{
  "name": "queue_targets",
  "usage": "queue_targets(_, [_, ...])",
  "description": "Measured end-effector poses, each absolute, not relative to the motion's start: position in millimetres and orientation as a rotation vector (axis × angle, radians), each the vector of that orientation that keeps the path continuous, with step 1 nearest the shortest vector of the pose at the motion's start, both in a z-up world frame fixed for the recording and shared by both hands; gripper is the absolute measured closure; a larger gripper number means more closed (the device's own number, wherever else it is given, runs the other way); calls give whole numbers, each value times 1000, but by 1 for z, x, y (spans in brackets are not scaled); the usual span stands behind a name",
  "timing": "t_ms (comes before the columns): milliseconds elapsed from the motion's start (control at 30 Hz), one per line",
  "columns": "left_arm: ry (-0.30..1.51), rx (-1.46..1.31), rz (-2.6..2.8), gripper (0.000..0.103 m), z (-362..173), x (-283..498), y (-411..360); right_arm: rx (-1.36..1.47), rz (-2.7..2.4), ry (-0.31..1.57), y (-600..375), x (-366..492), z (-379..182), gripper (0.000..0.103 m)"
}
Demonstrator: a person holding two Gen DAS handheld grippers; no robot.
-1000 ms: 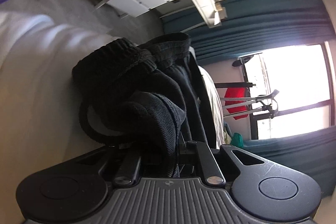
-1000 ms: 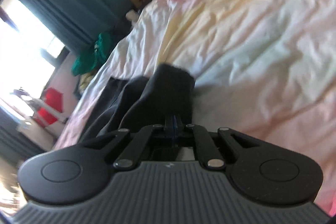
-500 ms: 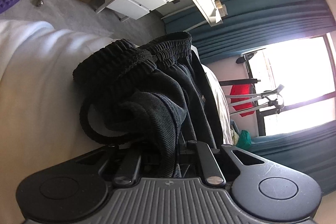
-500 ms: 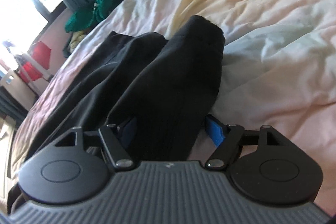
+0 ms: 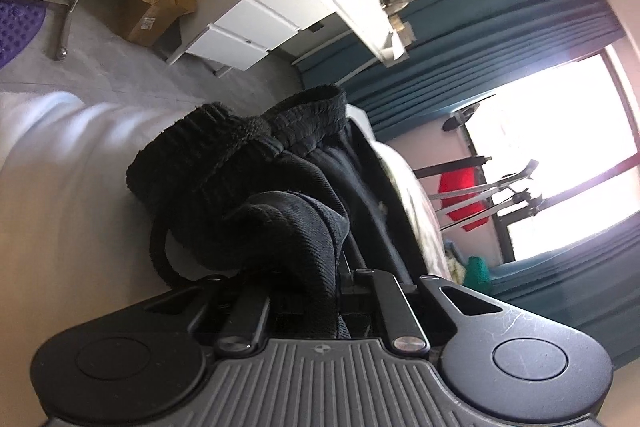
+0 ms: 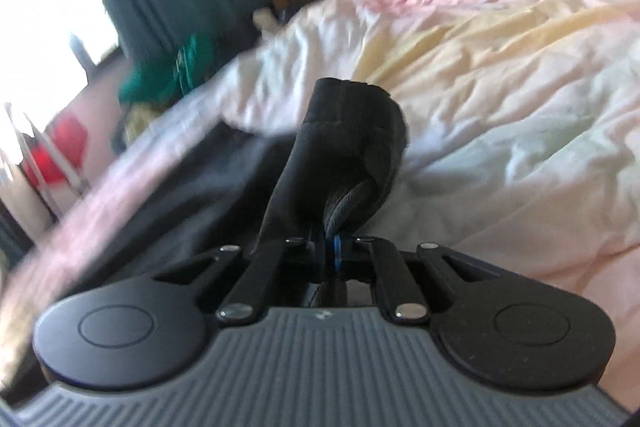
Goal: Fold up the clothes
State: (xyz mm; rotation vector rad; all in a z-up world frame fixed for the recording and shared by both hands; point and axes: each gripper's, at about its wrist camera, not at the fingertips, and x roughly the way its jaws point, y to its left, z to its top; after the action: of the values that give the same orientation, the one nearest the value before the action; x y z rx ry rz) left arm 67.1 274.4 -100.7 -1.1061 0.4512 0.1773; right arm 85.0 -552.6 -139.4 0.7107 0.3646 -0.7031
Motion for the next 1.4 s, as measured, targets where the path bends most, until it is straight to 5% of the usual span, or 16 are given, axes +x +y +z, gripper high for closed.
queue_targets(333, [252, -1074, 78, 95, -64, 26, 270, 854, -708, 185, -545, 14, -101, 97])
queue_targets(633, [287, -1159, 45, 95, -52, 25, 287, 816, -686, 136, -542, 5, -75, 97])
queue_targets(1000, [373, -995, 74, 94, 23, 254, 268, 599, -709, 172, -554, 210, -26, 97])
queue_targets(1400, [636, -745, 228, 92, -64, 477, 231, 392, -755, 392, -554, 387, -127, 96])
